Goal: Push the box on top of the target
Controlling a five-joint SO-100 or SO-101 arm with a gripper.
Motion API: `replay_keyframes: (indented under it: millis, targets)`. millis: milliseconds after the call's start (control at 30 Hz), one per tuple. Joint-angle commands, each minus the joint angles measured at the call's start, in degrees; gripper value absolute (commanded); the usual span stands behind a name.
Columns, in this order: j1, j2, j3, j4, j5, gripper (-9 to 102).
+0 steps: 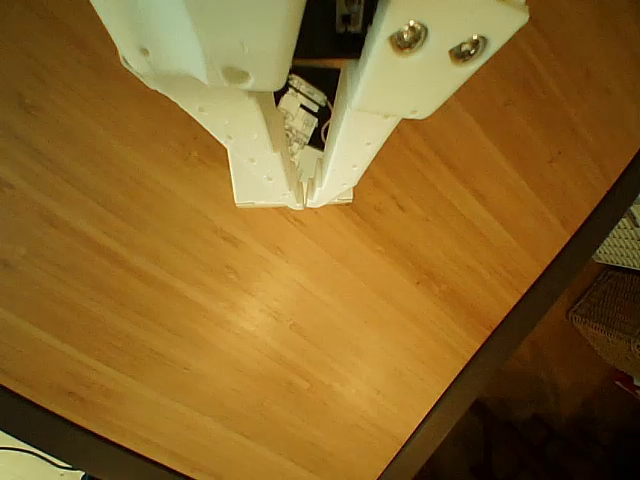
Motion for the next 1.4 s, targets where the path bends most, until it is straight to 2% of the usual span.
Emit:
replay_keyframes:
  millis: [0, 400, 1367]
  targets:
    - [0.4, 0.0, -2.4, -2.4, -0.4, 0]
    - [0.4, -5.0, -5.7, -5.9, -0.2, 0]
    - [0.1, -8.9, -8.2, -5.2, 0.4, 0]
